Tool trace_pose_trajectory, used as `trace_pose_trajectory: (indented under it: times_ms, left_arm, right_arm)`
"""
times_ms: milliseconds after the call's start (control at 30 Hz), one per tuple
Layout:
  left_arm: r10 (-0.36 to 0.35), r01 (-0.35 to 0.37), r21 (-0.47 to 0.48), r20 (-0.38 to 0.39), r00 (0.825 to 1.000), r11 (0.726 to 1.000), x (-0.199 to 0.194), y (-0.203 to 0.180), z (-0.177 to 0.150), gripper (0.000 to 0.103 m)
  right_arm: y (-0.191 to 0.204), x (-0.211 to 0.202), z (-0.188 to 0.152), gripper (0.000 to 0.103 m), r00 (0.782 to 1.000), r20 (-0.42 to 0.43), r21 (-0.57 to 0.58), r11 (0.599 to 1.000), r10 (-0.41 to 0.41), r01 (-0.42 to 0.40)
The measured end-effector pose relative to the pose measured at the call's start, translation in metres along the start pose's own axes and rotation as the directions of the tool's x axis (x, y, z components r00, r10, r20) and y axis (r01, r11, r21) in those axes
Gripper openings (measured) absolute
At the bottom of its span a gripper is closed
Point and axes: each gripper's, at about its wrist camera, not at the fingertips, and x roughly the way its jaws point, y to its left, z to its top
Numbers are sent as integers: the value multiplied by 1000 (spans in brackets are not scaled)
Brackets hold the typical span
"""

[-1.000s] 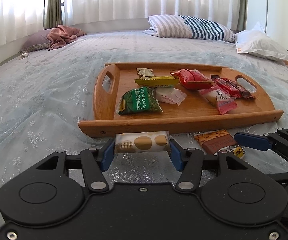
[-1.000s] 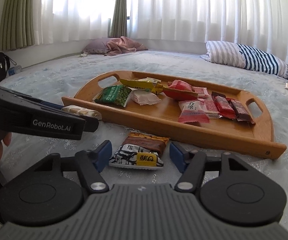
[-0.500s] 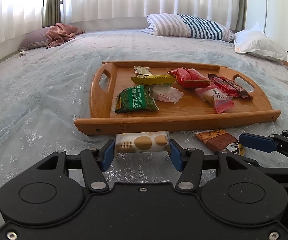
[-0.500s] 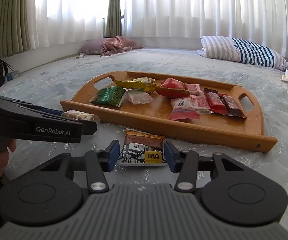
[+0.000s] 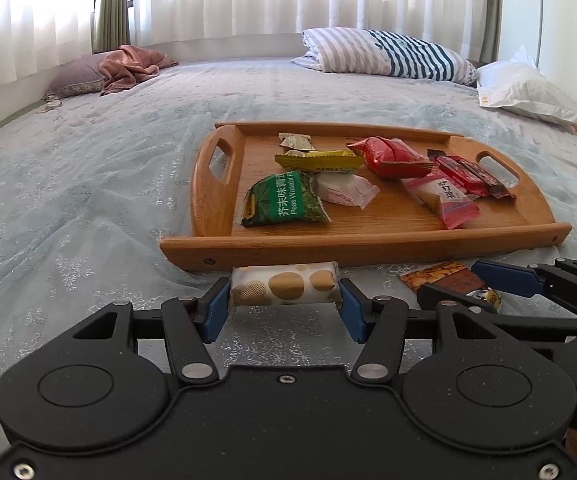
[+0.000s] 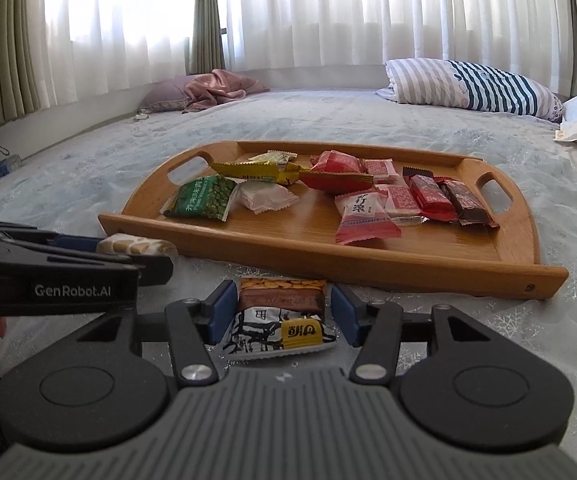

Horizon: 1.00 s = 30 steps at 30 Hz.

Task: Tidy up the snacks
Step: 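Grasp the cookie roll pack with the left gripper while the right grasps the brown-white snack bag, then lift both snacks and carry them over the wooden tray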

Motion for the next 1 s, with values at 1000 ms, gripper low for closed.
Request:
trace_pose_trajectory:
  times_ms: [1000]
  left_arm:
    - [-30,32,-19,79,996,999,-11,-2,31,54]
  right_arm:
    - [-16,-32,27,51,987,141,-17,997,-73,76]
